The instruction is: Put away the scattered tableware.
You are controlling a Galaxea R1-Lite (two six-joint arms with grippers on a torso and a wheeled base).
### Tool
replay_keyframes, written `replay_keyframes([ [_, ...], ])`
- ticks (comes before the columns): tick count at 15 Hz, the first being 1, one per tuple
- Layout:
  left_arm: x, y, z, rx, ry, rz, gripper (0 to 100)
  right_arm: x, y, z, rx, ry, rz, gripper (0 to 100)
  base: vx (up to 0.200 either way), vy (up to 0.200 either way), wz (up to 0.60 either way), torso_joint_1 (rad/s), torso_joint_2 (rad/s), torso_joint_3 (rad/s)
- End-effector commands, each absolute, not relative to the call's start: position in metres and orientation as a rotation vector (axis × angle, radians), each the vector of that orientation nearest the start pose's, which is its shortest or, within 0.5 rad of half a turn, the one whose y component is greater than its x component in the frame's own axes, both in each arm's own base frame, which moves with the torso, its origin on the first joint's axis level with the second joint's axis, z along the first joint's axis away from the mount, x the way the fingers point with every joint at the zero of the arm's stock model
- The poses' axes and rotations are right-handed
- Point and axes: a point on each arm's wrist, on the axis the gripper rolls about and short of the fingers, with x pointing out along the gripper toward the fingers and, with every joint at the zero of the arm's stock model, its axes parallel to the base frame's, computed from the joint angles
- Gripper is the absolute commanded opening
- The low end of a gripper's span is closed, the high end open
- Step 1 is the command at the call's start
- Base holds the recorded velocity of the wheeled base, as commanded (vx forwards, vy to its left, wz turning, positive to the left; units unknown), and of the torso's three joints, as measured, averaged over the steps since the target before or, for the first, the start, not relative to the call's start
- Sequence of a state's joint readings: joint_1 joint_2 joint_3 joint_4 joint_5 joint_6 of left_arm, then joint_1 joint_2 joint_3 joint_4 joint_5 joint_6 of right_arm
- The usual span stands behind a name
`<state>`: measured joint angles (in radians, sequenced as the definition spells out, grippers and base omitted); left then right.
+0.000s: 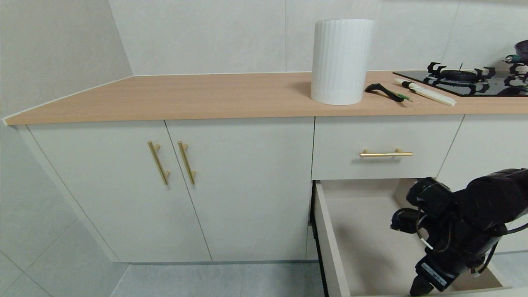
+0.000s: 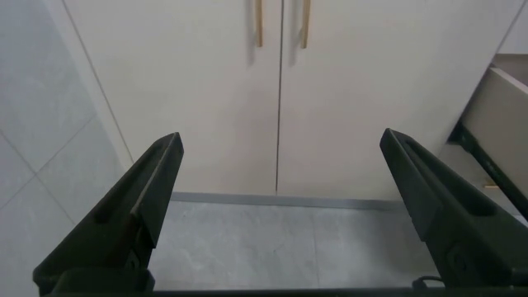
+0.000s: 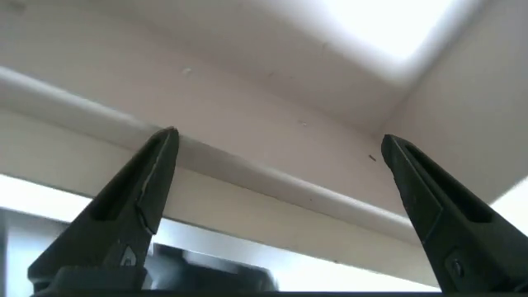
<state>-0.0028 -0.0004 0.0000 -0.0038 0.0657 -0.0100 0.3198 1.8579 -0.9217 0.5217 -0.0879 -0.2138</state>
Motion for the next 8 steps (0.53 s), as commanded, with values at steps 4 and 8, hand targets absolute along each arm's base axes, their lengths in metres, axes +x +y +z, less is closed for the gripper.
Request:
replay_keyframes([
  [4, -0.023, 0.002, 0.076, -0.011, -0.005, 0.063, 100, 0.261, 0.085, 0.103, -0.441, 1.336, 0.322, 100, 0.0, 0.0, 0.0, 0.0, 0.0, 0.0],
  [8, -0.023, 0.002, 0.076, -0.011, -0.005, 0.063, 100, 0.274, 0.075, 0.15, -0.191, 1.147, 0.183, 100, 0.0, 0.0, 0.0, 0.0, 0.0, 0.0],
])
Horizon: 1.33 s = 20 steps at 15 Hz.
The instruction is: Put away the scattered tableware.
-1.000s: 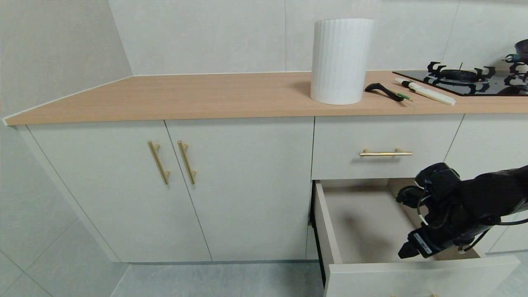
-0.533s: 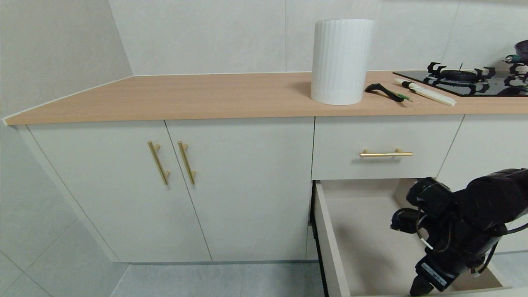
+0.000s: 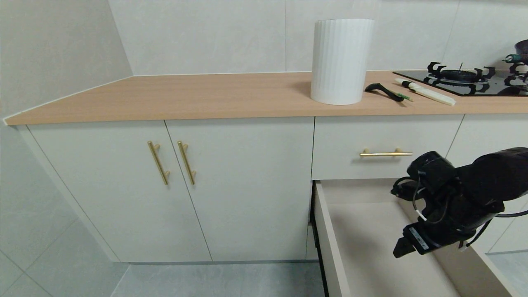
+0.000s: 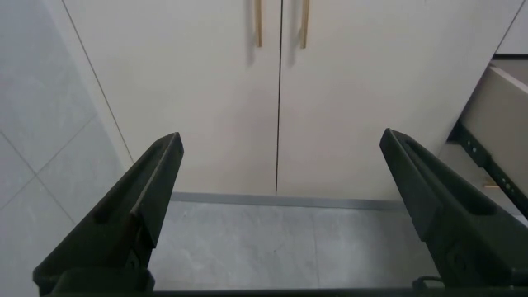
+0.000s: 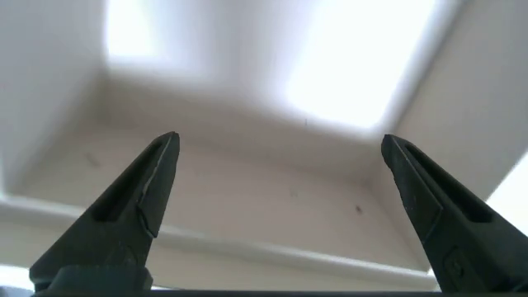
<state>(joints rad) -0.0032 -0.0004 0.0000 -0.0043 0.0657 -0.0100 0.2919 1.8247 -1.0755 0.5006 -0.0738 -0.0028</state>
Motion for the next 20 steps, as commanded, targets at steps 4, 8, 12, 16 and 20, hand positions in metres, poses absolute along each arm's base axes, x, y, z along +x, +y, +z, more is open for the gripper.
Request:
replay_keyframes([
  [4, -0.023, 0.002, 0.076, -0.011, -0.005, 0.063, 100, 0.259, 0.062, 0.186, -0.135, 0.985, 0.178, 100, 0.0, 0.0, 0.0, 0.0, 0.0, 0.0],
  [8, -0.023, 0.002, 0.076, -0.011, -0.005, 0.064, 100, 0.256, 0.058, 0.195, -0.125, 0.936, 0.17, 100, 0.0, 0.0, 0.0, 0.0, 0.0, 0.0],
  [12, -0.023, 0.002, 0.076, -0.011, -0.005, 0.063, 100, 0.256, 0.059, 0.196, -0.121, 0.929, 0.169, 100, 0.0, 0.0, 0.0, 0.037, -0.18, -0.152],
  [16, -0.023, 0.002, 0.076, -0.011, -0.005, 0.063, 100, 0.256, 0.058, 0.196, -0.121, 0.926, 0.169, 100, 0.0, 0.0, 0.0, 0.139, -0.41, -0.294],
  [20, -0.023, 0.002, 0.076, -0.011, -0.005, 0.063, 100, 0.257, 0.059, 0.194, -0.125, 0.933, 0.17, 100, 0.0, 0.0, 0.0, 0.172, -0.48, -0.293],
])
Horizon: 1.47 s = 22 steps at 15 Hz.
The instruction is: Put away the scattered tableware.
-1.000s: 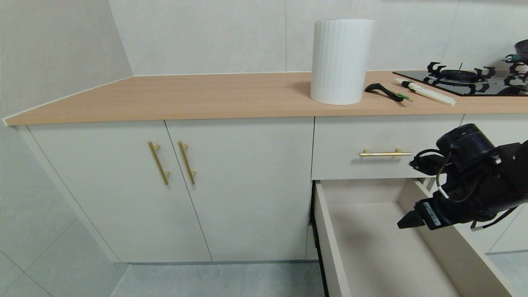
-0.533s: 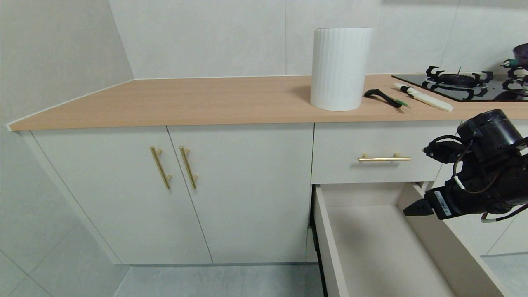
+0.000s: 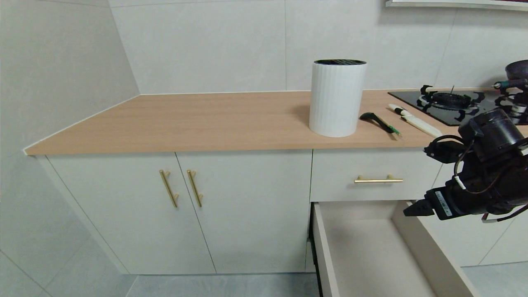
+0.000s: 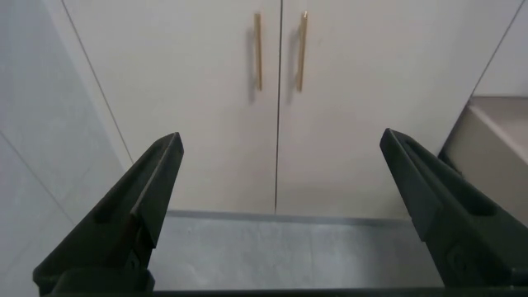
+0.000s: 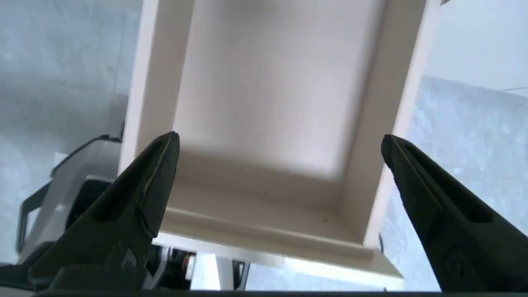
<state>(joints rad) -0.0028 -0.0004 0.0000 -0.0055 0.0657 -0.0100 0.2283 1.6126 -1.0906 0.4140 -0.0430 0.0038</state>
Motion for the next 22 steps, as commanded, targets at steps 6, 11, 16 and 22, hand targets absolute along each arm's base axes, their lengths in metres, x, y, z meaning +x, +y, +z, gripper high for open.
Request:
replay_keyframes([
  [6, -0.023, 0.002, 0.076, -0.011, -0.005, 0.063, 100, 0.257, 0.059, 0.195, -0.124, 0.924, 0.169, 100, 0.0, 0.0, 0.0, 0.196, -0.47, -0.277],
  [11, -0.023, 0.002, 0.076, -0.011, -0.005, 0.063, 100, 0.276, 0.061, 0.205, -0.086, 0.669, 0.172, 100, 0.0, 0.0, 0.0, 0.094, -0.22, -0.12],
  [16, -0.023, 0.002, 0.076, -0.011, -0.005, 0.063, 100, 0.343, 0.057, 0.239, -0.012, 0.648, 0.09, 100, 0.0, 0.0, 0.0, 0.0, 0.0, 0.0],
  [22, -0.023, 0.002, 0.076, -0.011, -0.005, 0.064, 100, 0.408, 0.049, 0.207, 0.023, 0.701, 0.015, 100, 0.0, 0.0, 0.0, 0.0, 0.0, 0.0],
])
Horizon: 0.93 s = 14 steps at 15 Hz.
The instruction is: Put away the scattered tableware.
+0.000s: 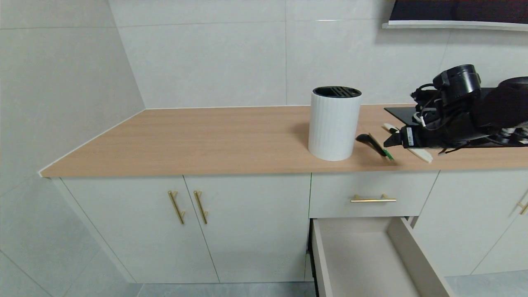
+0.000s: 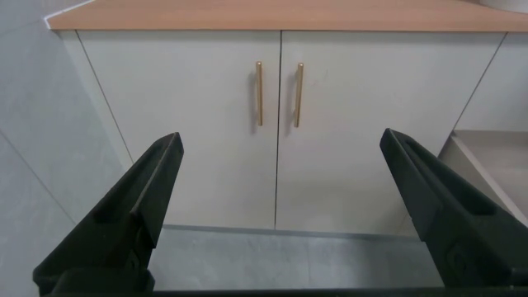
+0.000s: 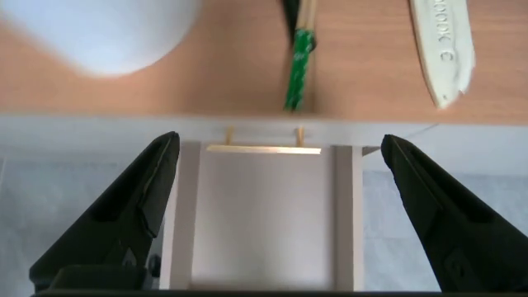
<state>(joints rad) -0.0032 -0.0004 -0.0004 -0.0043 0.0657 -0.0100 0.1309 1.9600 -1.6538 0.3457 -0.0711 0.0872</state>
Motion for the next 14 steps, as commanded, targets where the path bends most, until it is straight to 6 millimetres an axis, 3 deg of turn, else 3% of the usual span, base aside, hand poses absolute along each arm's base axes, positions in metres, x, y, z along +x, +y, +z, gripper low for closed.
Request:
replay_keyframes([
  [1, -0.023, 0.002, 0.076, -0.011, -0.005, 0.063, 100, 0.411, 0.05, 0.205, 0.022, 0.702, 0.012, 100, 0.0, 0.0, 0.0, 0.0, 0.0, 0.0],
  [8, -0.023, 0.002, 0.076, -0.011, -0.005, 0.063, 100, 0.435, 0.052, 0.178, 0.013, 0.722, -0.024, 100, 0.0, 0.0, 0.0, 0.0, 0.0, 0.0],
  [14, -0.023, 0.002, 0.076, -0.011, -0.005, 0.063, 100, 0.442, 0.048, 0.177, 0.019, 0.714, -0.036, 100, 0.0, 0.0, 0.0, 0.0, 0.0, 0.0],
])
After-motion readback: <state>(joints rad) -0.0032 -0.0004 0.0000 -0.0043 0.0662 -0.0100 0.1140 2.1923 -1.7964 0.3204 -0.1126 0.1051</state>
